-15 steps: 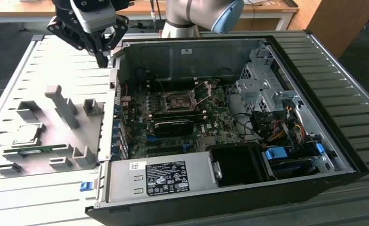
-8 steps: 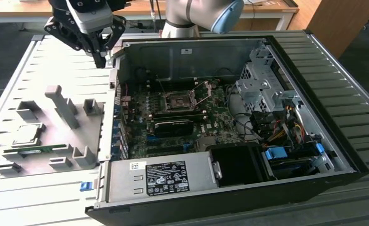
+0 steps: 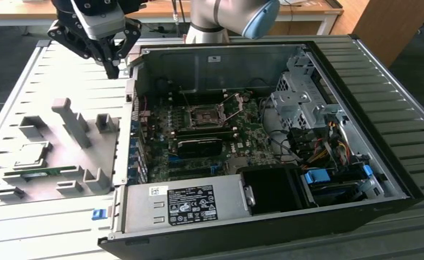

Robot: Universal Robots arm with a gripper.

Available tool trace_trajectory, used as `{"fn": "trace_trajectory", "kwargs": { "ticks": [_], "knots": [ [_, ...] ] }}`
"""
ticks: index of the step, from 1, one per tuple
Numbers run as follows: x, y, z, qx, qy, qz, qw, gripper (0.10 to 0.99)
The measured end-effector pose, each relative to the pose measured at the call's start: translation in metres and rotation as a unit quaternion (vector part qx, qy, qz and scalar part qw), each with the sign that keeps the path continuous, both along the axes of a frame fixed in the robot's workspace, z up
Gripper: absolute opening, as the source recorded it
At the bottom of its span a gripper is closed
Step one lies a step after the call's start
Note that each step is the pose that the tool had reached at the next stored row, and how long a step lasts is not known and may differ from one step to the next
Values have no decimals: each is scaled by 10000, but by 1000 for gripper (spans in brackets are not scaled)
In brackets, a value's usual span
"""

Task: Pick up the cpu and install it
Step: 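Reach for the cpu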

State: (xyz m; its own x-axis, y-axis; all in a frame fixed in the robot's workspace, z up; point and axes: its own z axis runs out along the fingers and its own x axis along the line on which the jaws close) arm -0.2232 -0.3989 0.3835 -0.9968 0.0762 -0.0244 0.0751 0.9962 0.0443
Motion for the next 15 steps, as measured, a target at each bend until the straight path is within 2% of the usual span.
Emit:
{"fn": "trace_trajectory", "kwargs": {
  "ticks": [15],
  "knots": [
    [-89, 0, -22, 0, 1, 0, 10000, 106]
  ]
}}
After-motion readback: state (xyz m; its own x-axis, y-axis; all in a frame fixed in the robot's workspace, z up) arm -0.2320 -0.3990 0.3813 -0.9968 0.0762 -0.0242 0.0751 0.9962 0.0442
